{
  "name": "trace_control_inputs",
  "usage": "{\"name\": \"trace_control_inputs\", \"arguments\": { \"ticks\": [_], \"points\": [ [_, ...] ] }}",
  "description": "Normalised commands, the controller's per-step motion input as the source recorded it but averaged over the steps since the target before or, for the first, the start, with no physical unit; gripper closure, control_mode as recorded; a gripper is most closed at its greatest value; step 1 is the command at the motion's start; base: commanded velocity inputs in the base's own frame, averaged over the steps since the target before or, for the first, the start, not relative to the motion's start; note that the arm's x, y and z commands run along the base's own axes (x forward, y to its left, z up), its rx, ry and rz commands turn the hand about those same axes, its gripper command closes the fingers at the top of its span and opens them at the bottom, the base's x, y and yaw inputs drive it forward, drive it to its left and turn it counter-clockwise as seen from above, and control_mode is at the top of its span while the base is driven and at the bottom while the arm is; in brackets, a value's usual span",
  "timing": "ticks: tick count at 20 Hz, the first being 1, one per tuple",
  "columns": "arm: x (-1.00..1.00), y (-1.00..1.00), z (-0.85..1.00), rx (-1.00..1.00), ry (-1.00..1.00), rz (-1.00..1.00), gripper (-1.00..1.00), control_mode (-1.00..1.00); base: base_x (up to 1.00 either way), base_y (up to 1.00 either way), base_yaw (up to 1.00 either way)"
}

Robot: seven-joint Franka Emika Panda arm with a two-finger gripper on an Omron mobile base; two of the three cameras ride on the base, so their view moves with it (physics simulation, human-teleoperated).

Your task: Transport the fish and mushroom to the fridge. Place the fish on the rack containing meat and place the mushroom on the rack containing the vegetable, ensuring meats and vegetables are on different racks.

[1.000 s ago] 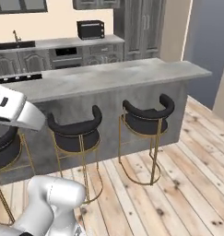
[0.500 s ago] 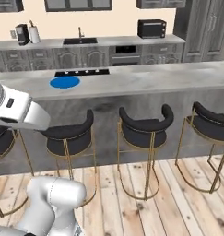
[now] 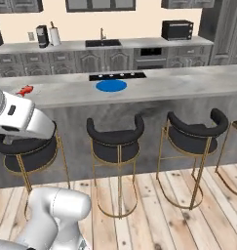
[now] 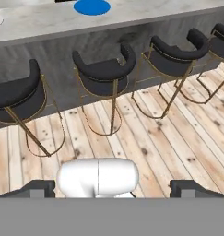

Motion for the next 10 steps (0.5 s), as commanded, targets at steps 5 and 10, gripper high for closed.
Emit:
{"name": "trace_control_inputs", "arguments": {
  "ticks": [5, 10],
  "points": [
    [0.0, 0.0, 0.0, 0.0, 0.0, 0.0, -1.0, 1.0, 0.3, 1.0, -0.11],
    [0.0, 0.0, 0.0, 0.0, 0.0, 0.0, -1.0, 1.0, 0.47, 1.0, -0.13]
  ]
}}
